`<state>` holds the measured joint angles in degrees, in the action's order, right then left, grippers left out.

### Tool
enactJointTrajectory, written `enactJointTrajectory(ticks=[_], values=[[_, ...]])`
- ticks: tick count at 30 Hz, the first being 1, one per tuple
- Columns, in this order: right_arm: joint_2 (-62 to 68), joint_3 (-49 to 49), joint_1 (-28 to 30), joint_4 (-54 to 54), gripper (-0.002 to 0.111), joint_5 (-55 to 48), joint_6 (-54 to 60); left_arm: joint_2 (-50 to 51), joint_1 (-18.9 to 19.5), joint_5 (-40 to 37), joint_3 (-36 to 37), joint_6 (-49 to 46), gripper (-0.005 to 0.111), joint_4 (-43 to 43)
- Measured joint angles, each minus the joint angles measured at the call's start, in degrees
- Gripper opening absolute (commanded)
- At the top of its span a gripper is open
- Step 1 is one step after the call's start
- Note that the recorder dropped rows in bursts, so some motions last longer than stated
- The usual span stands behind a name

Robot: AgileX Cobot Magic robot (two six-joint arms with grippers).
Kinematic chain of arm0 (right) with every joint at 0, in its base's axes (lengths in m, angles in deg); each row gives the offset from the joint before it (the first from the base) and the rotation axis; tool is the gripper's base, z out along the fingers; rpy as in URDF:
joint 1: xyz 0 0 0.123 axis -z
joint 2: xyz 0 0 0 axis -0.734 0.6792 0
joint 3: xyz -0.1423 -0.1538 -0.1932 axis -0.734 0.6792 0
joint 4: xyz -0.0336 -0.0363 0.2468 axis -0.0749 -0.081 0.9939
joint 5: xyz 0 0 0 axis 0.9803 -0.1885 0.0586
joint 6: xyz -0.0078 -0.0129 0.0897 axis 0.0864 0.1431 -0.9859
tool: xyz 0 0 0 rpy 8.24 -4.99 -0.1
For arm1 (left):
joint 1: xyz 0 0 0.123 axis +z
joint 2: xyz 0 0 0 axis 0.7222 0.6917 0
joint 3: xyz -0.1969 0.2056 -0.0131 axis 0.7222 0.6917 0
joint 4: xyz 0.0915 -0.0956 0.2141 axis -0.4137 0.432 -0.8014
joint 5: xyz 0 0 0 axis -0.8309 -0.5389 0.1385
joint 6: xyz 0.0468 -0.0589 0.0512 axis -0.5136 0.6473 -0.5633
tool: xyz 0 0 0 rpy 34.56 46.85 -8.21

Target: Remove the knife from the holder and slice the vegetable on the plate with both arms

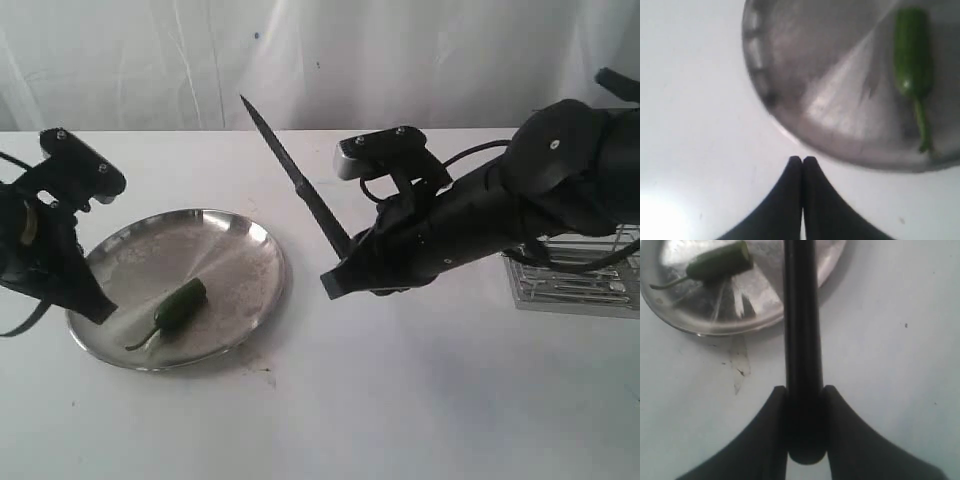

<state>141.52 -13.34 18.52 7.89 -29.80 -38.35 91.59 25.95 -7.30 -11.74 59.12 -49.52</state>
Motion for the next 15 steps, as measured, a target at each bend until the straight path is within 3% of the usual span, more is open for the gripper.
enactJointTrajectory(ticks=[4,9,15], values=[[0.0,-0.13,0.0,-4.53,0.0,-2.27,-3.86,2.54,0.0,-12.43,-5.9,-9.87,0.0,11.28],[0.09,-0.13,0.0,-6.03,0.0,-6.55,-4.6,5.28,-0.34,-13.16,-8.04,-31.79,0.006,31.04],[0.09,-0.13,0.0,-6.26,0.0,-7.25,-6.6,8.03,-0.42,-8.13,-7.27,-43.29,0.05,35.07]])
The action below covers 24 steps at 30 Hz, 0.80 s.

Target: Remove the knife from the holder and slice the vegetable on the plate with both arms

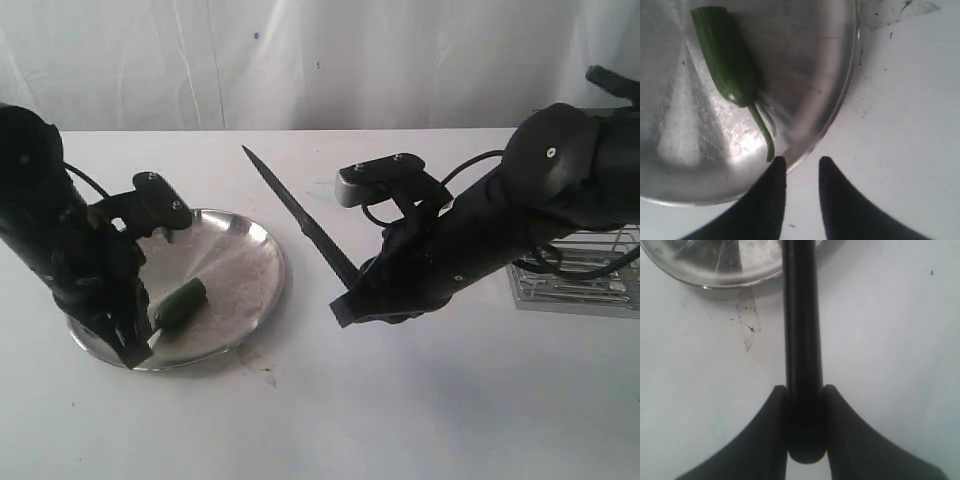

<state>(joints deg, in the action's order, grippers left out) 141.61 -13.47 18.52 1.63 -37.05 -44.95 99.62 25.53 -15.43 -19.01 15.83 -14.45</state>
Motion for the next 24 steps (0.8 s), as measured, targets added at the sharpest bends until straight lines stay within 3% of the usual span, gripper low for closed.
enactJointTrajectory(ticks=[4,16,24], values=[[0.0,0.0,0.0,-0.14,0.0,1.27,-1.75,3.08,0.0,4.87,0.46,-1.6,0.062,0.23],[0.0,0.0,0.0,-0.14,0.0,2.41,-3.13,8.85,0.0,18.83,0.46,-2.14,0.062,0.23],[0.0,0.0,0.0,-0.14,0.0,2.57,-3.27,11.31,0.0,23.76,0.46,-2.14,0.062,-0.07]])
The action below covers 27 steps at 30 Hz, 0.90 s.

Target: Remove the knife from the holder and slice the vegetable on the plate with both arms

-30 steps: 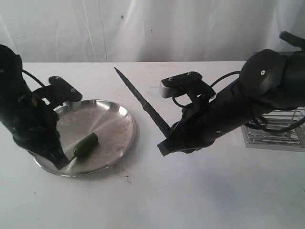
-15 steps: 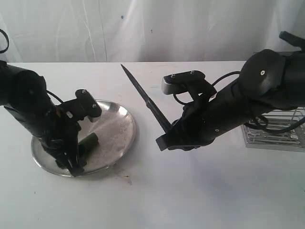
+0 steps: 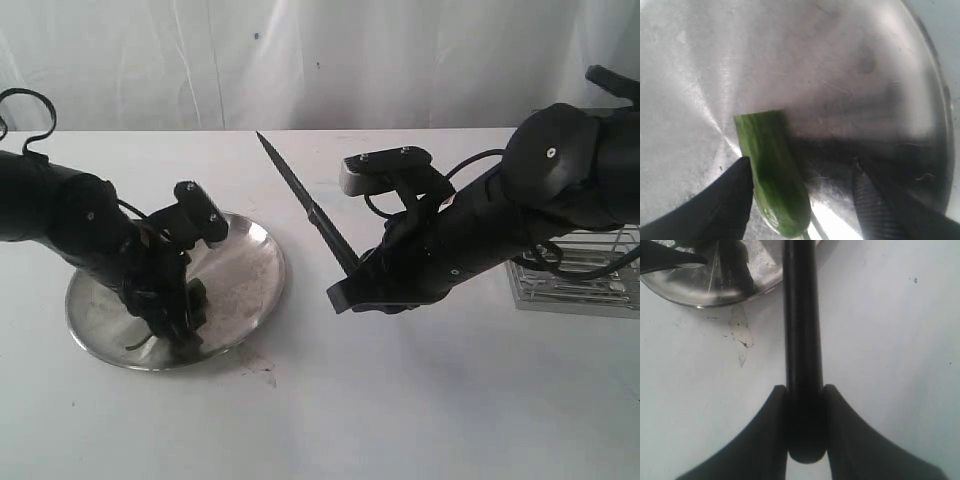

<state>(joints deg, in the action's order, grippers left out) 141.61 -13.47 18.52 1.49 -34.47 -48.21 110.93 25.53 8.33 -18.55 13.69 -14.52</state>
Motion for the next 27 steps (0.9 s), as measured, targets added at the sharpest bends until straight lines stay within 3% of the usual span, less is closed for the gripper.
enactJointTrajectory(ticks=[7,15,27], values=[[0.0,0.0,0.0,0.0,0.0,0.22,-0.12,0.09,0.74,0.38,0.0,2.04,0.062,-0.77],[0.0,0.0,0.0,0.0,0.0,0.22,-0.24,0.09,7.37,-3.25,-2.74,12.83,0.062,-0.77],[0.0,0.0,0.0,0.12,0.0,0.22,-0.34,0.09,7.34,-7.8,-3.26,10.48,0.062,2.64]])
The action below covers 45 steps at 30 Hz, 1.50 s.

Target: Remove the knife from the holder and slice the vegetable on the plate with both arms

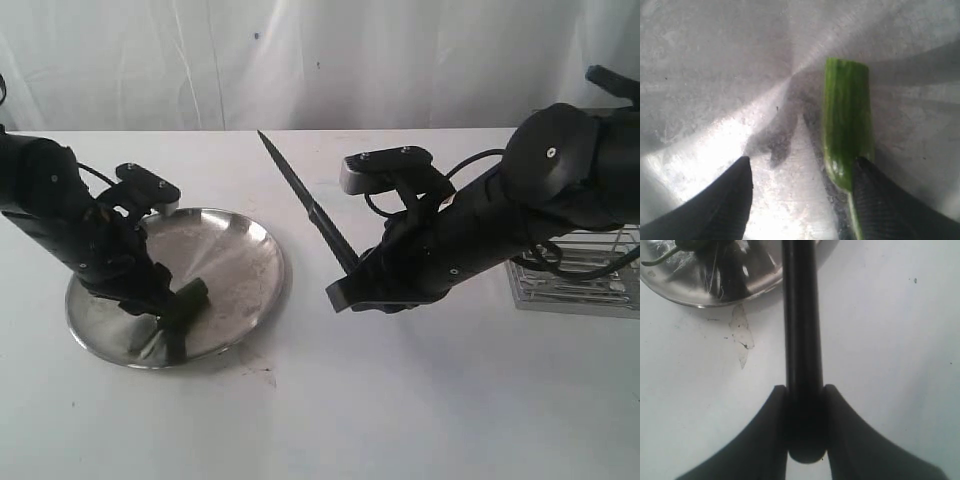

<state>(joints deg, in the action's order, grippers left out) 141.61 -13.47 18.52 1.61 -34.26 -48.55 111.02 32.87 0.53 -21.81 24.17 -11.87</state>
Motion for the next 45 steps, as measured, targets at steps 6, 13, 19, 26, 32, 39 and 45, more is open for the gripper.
enactJointTrajectory(ticks=[6,13,19,26,32,39,45], values=[[0.0,0.0,0.0,0.0,0.0,0.0,0.0,0.0,0.0,-2.65,-2.8,-6.43,0.062,7.07],[0.0,0.0,0.0,0.0,0.0,0.0,0.0,5.17,0.0,-3.26,-2.59,-11.83,0.062,9.38],[0.0,0.0,0.0,0.0,0.0,0.0,0.0,5.86,0.0,-2.66,-2.56,-12.19,0.027,9.38],[0.0,0.0,0.0,0.0,0.0,0.0,0.0,6.13,0.0,-8.12,-5.96,-12.28,0.0,4.83],[0.0,0.0,0.0,0.0,0.0,0.0,0.0,6.41,0.0,-8.69,-7.86,-14.59,0.0,-5.16],[0.0,0.0,0.0,0.0,0.0,0.0,0.0,8.53,0.0,-4.52,-7.86,-16.33,0.0,-6.45],[0.0,0.0,0.0,0.0,0.0,0.0,0.0,8.67,0.0,-3.88,-7.98,-16.58,0.01,-6.33]])
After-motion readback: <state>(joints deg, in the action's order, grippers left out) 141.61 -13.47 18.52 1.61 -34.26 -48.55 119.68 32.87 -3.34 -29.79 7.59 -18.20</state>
